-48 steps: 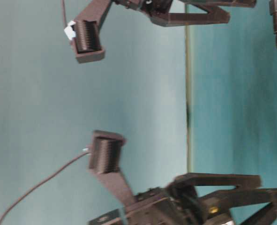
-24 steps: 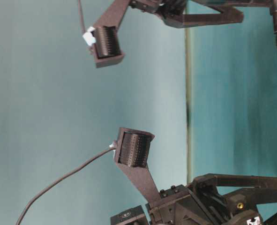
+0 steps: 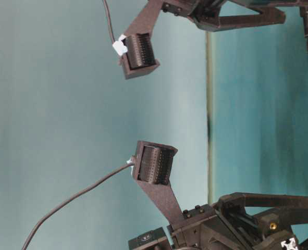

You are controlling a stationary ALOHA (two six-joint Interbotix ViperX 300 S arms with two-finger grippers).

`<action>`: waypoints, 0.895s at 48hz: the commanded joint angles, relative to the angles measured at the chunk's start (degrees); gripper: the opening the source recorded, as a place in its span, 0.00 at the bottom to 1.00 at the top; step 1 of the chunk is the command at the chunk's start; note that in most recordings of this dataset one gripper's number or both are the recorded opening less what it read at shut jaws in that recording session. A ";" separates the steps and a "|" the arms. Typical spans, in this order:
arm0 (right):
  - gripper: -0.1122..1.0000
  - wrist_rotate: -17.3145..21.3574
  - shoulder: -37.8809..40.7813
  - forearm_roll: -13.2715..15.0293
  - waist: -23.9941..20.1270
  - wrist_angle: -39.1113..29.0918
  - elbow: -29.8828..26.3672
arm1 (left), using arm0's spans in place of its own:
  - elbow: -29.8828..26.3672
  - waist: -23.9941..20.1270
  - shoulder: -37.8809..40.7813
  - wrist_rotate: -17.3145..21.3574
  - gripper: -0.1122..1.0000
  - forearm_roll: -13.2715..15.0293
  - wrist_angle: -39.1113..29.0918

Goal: Insert the washer onto the shaft with both hands.
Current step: 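Lower both grippers, opening around the washer and the shaft, then close left gripper on the washer and right gripper on the shaft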

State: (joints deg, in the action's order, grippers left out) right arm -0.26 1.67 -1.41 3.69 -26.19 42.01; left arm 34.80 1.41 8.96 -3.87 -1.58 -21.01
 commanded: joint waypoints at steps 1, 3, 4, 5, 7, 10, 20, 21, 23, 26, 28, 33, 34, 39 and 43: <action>0.94 0.35 0.09 -0.09 -0.35 0.70 -0.26 | -0.18 0.18 0.00 -0.09 0.87 -0.09 0.70; 0.94 0.35 0.35 -0.09 -0.35 0.88 -0.26 | -0.09 0.26 0.00 -0.09 0.87 -0.09 0.70; 0.94 0.35 0.53 -0.09 -0.35 0.88 -0.26 | -0.09 0.18 0.00 -0.09 0.87 -0.09 0.70; 0.94 0.35 0.62 -0.09 -0.35 0.88 -0.26 | -0.09 0.18 0.00 -0.09 0.87 -0.09 0.70; 0.94 0.44 0.79 -0.09 -0.35 0.97 -0.35 | -0.09 0.18 0.00 -0.09 0.87 -0.09 0.70; 0.94 0.35 0.88 0.00 -0.35 0.97 -0.35 | -0.09 0.18 0.00 -0.09 0.87 -0.09 0.70; 0.94 -0.26 1.67 0.00 -0.35 1.67 -0.26 | -0.09 0.18 0.09 -0.09 0.87 -0.09 0.70; 0.94 -0.26 1.85 0.00 -0.35 1.76 -0.26 | -0.09 0.26 0.00 -0.09 0.87 -0.09 0.70; 0.94 -0.35 2.20 0.09 -0.26 1.76 -0.26 | -0.09 0.18 0.00 -0.09 0.87 -0.09 0.70; 0.94 -0.44 2.64 0.18 -0.35 1.76 -0.26 | -0.09 0.18 0.00 -0.09 0.87 -0.09 0.79; 0.94 -0.53 2.99 0.26 -0.35 1.76 -0.26 | -0.09 0.18 0.00 -0.09 0.87 -0.09 0.70; 0.94 -0.62 3.16 0.35 -0.35 1.85 -0.26 | -0.09 0.18 0.00 -0.09 0.87 0.00 0.79; 0.94 -0.70 3.08 0.35 -0.35 1.85 -0.26 | -0.09 0.18 0.00 -0.09 0.87 -0.09 0.79; 0.94 -1.76 3.16 0.44 -0.35 1.76 -0.26 | -0.09 0.18 0.00 -0.09 0.87 -0.09 0.79; 0.94 -3.25 3.16 0.44 -0.35 1.76 -0.26 | 0.00 0.18 0.00 -0.09 0.87 -0.09 0.79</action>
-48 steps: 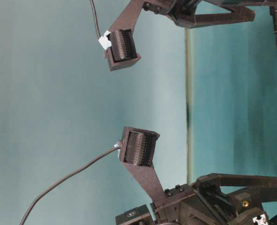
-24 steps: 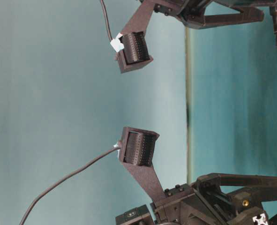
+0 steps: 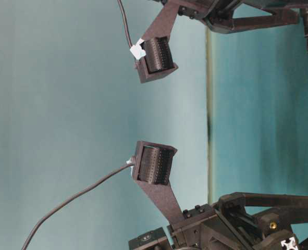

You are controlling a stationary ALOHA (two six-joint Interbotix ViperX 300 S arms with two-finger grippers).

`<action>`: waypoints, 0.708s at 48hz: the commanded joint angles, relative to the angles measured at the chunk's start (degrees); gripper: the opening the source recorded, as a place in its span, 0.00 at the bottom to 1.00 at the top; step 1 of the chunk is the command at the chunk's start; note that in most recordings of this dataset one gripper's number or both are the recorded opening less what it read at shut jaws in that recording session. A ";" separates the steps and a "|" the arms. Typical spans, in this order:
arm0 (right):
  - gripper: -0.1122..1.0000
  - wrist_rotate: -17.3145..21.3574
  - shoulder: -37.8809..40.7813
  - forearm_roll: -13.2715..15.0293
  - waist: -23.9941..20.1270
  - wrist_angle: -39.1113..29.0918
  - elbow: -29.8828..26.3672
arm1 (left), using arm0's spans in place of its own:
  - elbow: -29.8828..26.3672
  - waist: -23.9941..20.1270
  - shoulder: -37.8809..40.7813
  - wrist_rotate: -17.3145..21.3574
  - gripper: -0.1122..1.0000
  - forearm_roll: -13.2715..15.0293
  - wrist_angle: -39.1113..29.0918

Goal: Insert the washer onto the shaft with both hands.
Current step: 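Close left gripper on the washer and right gripper on the shaft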

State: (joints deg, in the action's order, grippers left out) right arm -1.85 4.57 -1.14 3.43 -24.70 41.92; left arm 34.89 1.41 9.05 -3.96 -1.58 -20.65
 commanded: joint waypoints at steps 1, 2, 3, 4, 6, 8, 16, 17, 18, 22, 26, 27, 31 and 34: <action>0.94 -2.02 0.18 0.18 -0.09 0.18 -0.18 | -0.18 0.18 -0.09 0.00 0.87 -0.09 0.44; 0.94 -2.46 0.18 0.18 -0.09 0.09 -0.18 | -0.18 0.26 -0.09 0.00 0.87 -0.09 0.44; 0.94 -2.81 0.18 0.18 -0.09 0.09 -0.18 | -0.18 0.18 -0.09 0.00 0.87 -0.09 0.35; 0.94 -3.25 0.18 0.18 -0.09 0.09 -0.18 | -0.09 0.26 -0.09 0.00 0.87 -0.09 0.44; 0.94 -3.96 0.18 0.18 -0.09 0.00 -0.18 | -0.18 0.18 -0.09 0.00 0.87 -0.09 0.44; 0.94 -4.57 0.18 0.18 -0.09 -0.18 -0.18 | -0.09 0.18 -0.09 0.00 0.87 -0.09 0.44; 0.94 -4.57 0.26 0.00 -0.09 0.09 -0.26 | -0.09 0.26 -0.09 -0.09 0.87 -0.09 0.35; 0.94 -4.57 0.18 0.00 -0.09 0.09 -0.35 | -0.09 0.18 -0.09 -0.09 0.87 -0.09 0.44; 0.94 -4.57 0.18 -0.09 -0.09 0.09 -0.26 | -0.09 0.18 -0.09 -0.09 0.87 -0.09 0.35; 0.94 -4.48 0.26 -0.18 -0.09 0.00 -0.26 | -0.09 0.18 -0.09 -0.09 0.87 -0.09 0.44; 0.94 -4.39 0.18 -0.18 -0.09 -0.18 -0.18 | -0.09 0.18 -0.09 -0.09 0.87 -0.09 0.44; 0.94 -4.39 0.18 -0.18 -0.09 -0.09 -0.18 | -0.09 0.18 -0.09 -0.09 0.87 -0.09 0.44; 0.94 -3.60 0.09 -0.35 -0.09 -0.18 0.09 | -0.09 0.18 -0.09 -0.09 0.87 -0.09 0.35; 0.94 -2.29 0.09 -0.44 0.00 -0.18 0.09 | -0.09 0.18 -0.09 -0.09 0.87 0.00 0.44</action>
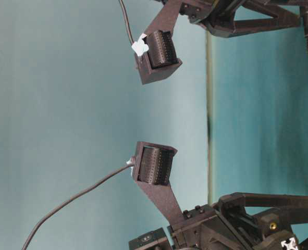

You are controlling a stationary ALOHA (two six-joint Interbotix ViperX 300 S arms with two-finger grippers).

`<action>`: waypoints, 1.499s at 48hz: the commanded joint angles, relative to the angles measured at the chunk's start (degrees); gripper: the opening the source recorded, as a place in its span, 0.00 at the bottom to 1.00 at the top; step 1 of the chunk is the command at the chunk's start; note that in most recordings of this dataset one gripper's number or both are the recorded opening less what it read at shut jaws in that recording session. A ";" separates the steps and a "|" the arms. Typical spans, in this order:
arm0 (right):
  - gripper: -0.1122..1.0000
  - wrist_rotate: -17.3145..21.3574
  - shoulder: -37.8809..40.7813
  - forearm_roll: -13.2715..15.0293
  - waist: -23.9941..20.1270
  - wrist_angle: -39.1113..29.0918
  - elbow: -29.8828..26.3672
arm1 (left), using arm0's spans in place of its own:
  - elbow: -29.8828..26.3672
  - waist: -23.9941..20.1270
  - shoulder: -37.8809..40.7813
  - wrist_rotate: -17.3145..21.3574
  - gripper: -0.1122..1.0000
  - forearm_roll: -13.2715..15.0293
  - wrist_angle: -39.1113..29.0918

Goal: Insert the washer onto the shaft with both hands.
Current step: 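Close left gripper on the washer and right gripper on the shaft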

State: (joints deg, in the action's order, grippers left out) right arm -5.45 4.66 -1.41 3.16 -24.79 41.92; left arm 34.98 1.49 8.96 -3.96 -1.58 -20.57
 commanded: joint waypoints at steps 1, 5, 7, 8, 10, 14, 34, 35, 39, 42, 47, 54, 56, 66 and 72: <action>0.94 1.67 0.00 -0.18 0.26 -0.09 0.09 | -0.18 0.09 0.00 -0.09 0.87 0.00 0.26; 0.94 2.99 0.00 -0.18 0.35 -0.18 0.09 | -0.09 0.09 0.00 -0.09 0.87 0.00 0.35; 0.94 3.60 0.00 -0.18 0.35 -0.09 0.09 | -0.18 0.09 0.00 -0.09 0.87 -0.09 0.26; 0.94 3.87 0.00 -0.18 0.35 -0.09 0.09 | -0.18 0.18 0.00 -0.09 0.87 -0.09 0.26; 0.94 4.31 0.00 -0.18 0.44 -0.09 0.09 | -0.18 0.09 0.00 -0.09 0.87 -0.09 0.26; 0.94 4.83 0.00 -0.18 0.35 -0.18 0.09 | -0.09 0.18 0.00 -0.09 0.87 -0.09 0.35; 0.94 4.75 -0.09 -0.18 0.35 -1.41 0.26 | -0.18 0.26 0.00 -0.09 0.87 0.00 0.26; 0.94 4.75 -0.18 -0.18 0.35 -1.41 0.35 | -0.18 0.26 0.00 -0.09 0.87 0.00 0.26; 0.94 4.83 -0.18 -0.18 0.35 -1.41 0.35 | -0.18 0.26 0.00 -0.09 0.87 0.00 0.26; 0.94 4.83 -0.18 -0.18 0.35 -1.41 0.26 | -0.18 0.26 0.00 -0.09 0.87 -0.09 0.26; 0.94 4.83 -0.18 -0.09 0.35 -1.41 0.35 | -0.18 0.35 0.00 -0.09 0.87 -0.09 0.35; 0.93 4.83 -0.18 -0.18 0.35 -1.58 0.35 | -0.18 0.44 0.00 -0.09 0.86 0.00 0.26; 0.91 4.83 -0.18 -0.18 0.35 -1.76 0.26 | -0.18 0.44 0.00 -0.09 0.86 0.00 0.35; 0.61 4.83 0.00 -0.18 0.35 -2.72 0.18 | -0.09 0.88 -0.18 0.00 0.68 0.00 0.26; 0.35 4.57 0.09 -0.09 0.35 -2.81 0.00 | 0.09 0.88 -0.26 0.09 0.45 0.00 0.35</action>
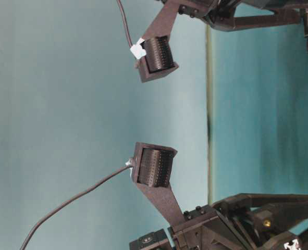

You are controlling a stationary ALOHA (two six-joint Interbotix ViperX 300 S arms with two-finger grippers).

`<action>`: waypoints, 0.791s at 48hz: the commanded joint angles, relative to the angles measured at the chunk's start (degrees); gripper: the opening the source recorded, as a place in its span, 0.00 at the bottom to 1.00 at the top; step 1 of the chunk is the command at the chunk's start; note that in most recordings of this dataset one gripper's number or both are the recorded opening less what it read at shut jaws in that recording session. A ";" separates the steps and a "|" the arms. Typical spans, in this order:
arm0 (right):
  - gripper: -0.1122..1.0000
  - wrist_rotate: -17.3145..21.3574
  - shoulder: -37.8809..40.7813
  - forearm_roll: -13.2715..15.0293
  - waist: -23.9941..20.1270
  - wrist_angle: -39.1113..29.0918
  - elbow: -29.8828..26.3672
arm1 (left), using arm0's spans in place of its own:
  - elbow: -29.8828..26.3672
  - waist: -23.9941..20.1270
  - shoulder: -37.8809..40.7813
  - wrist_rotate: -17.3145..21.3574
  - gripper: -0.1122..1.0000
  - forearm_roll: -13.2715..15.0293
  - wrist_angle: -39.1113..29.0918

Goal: Insert the washer onto the shaft with both hands.
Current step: 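Close left gripper on the washer and right gripper on the shaft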

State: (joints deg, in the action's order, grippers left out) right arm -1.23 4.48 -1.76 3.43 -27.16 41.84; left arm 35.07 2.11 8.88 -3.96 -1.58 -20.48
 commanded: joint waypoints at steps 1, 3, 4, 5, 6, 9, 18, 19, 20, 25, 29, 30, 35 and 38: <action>0.31 0.35 0.26 0.18 0.18 -0.35 0.00 | 0.00 0.26 -0.18 0.18 0.42 0.00 0.26; 0.26 0.26 0.26 0.26 0.18 -0.35 0.00 | 0.00 0.35 -0.26 0.18 0.42 -0.09 0.26; 0.24 0.26 0.26 0.26 0.18 -0.44 0.09 | 0.00 0.35 -0.26 0.26 0.42 -0.09 0.26; 0.23 0.26 0.26 0.26 0.18 -0.44 0.00 | 0.00 0.35 -0.26 0.26 0.42 -0.09 0.35; 0.21 0.26 0.26 0.26 0.18 -0.44 0.00 | 0.00 0.35 -0.35 0.35 0.42 0.00 0.35; 0.18 0.26 0.26 0.26 0.18 -0.44 0.09 | 0.00 0.35 -0.44 0.35 0.42 0.00 0.53; 0.13 0.09 0.35 0.26 0.18 -0.44 0.18 | -0.09 0.44 -0.44 0.44 0.42 -0.09 1.23; 0.12 0.09 0.26 0.26 0.09 -0.44 0.18 | -0.09 0.44 -0.44 0.44 0.42 -0.09 1.32; 0.12 0.09 0.35 0.26 0.18 -0.44 0.18 | -0.09 0.53 -0.44 0.44 0.42 0.00 1.41; 0.11 0.09 0.26 0.26 0.18 -0.44 0.26 | -0.26 0.44 -0.44 0.44 0.42 0.00 1.58; 0.11 0.00 0.26 0.35 0.18 -0.44 0.26 | -0.35 0.53 -0.44 0.44 0.42 -0.09 1.58; 0.11 0.00 0.26 0.44 0.18 -0.44 0.26 | -0.35 0.53 -0.44 0.44 0.42 0.00 1.58; 0.11 -0.62 0.26 0.53 0.26 -0.53 0.26 | -0.35 0.44 -0.44 0.44 0.42 -0.09 1.58; 0.11 -1.23 0.26 0.53 0.26 -0.70 0.18 | -0.35 0.53 -0.44 0.44 0.42 -0.09 1.58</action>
State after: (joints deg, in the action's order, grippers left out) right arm -1.41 4.48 -1.67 3.08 -27.33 41.75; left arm 35.24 2.20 8.79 -3.60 -1.58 -19.25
